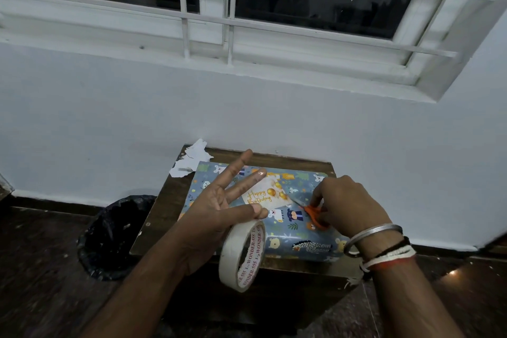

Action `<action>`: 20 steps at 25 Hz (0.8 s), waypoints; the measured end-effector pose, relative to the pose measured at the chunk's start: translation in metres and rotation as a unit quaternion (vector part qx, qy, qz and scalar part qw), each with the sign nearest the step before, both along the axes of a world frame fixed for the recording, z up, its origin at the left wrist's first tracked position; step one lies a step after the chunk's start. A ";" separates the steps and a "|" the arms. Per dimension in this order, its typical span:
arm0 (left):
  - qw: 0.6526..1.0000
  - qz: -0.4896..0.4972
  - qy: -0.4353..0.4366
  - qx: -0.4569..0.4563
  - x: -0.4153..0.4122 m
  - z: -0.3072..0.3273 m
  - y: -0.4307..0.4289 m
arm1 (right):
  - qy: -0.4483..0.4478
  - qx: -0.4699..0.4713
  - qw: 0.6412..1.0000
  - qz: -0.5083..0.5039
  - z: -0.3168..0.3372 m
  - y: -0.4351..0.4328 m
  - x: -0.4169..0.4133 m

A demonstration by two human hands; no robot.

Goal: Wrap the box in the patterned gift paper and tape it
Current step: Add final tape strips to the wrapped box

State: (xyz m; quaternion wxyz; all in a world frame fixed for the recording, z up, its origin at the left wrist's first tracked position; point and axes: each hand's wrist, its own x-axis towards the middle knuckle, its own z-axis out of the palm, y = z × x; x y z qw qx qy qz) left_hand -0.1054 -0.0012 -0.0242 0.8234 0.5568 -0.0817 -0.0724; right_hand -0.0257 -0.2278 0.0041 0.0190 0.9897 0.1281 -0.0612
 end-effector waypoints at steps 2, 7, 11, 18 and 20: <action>1.000 0.000 0.003 -0.003 0.000 0.001 -0.002 | -0.004 -0.007 1.000 -0.001 0.003 0.001 -0.007; 1.000 -0.004 -0.019 0.012 0.002 0.001 -0.007 | -0.081 0.486 0.870 -0.038 0.000 0.025 -0.021; 0.999 0.004 -0.023 0.035 0.002 0.002 -0.013 | 0.150 0.757 0.628 -0.099 0.000 0.046 -0.028; 0.994 0.017 -0.044 0.099 0.004 0.002 -0.017 | 0.169 0.774 0.595 -0.135 0.002 0.045 -0.025; 0.994 0.021 -0.037 0.105 0.004 0.000 -0.019 | 0.149 0.757 0.621 -0.135 0.003 0.045 -0.025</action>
